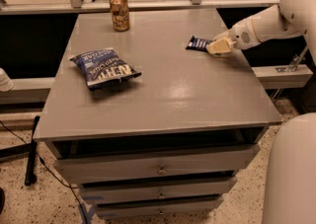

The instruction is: Pick rxbar blueberry

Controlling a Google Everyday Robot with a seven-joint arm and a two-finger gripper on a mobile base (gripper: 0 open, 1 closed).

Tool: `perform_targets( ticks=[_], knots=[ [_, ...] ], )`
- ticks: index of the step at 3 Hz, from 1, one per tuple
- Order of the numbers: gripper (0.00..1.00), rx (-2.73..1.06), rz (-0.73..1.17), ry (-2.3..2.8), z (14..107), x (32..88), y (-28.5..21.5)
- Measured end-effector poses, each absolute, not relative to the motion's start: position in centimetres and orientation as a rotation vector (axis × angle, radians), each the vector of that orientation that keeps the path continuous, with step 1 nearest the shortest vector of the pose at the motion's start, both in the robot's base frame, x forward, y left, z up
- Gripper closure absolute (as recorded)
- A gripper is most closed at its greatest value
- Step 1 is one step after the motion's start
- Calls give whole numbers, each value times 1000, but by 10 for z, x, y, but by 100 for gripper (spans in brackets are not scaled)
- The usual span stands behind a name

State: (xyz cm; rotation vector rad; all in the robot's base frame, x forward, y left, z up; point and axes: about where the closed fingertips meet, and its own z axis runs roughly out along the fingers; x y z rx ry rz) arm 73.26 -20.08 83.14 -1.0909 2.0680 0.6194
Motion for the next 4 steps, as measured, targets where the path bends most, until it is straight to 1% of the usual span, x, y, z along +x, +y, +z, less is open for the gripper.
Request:
perform_targets(
  ticks=[2,3,4],
  knots=[
    [100,-1091,619,2068,832,733,-201],
    [82,-1091,619,2068,832,732,-201],
    [59,-1091,619,2068,832,732,-201]
  ],
)
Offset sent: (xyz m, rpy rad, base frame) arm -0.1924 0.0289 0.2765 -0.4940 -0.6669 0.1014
